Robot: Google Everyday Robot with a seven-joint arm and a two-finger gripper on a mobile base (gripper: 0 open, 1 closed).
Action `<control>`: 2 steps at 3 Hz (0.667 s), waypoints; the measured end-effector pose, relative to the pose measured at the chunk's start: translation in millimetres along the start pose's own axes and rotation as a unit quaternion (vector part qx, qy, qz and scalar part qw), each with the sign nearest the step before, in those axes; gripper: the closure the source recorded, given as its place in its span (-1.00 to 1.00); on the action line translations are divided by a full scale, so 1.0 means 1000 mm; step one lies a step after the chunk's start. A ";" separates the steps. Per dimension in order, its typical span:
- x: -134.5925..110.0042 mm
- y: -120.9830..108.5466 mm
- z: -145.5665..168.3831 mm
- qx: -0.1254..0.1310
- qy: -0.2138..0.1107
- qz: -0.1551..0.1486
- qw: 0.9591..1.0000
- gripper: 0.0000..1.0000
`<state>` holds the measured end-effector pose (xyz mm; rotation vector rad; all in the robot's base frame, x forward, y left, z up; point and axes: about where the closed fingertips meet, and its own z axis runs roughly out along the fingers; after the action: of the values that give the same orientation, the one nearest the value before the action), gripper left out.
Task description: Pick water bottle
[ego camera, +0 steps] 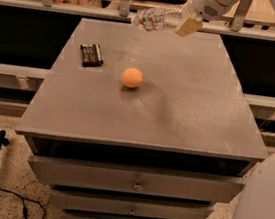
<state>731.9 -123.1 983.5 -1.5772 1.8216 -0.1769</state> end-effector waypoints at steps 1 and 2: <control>0.017 0.002 0.000 -0.009 0.027 -0.011 1.000 1.00; 0.028 0.015 0.003 -0.051 0.033 -0.020 0.998 1.00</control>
Offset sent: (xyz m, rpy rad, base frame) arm -0.0278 -0.0348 -0.0296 -0.1020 0.2237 0.1013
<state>721.6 -143.7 961.2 -1.6981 1.8768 -0.1594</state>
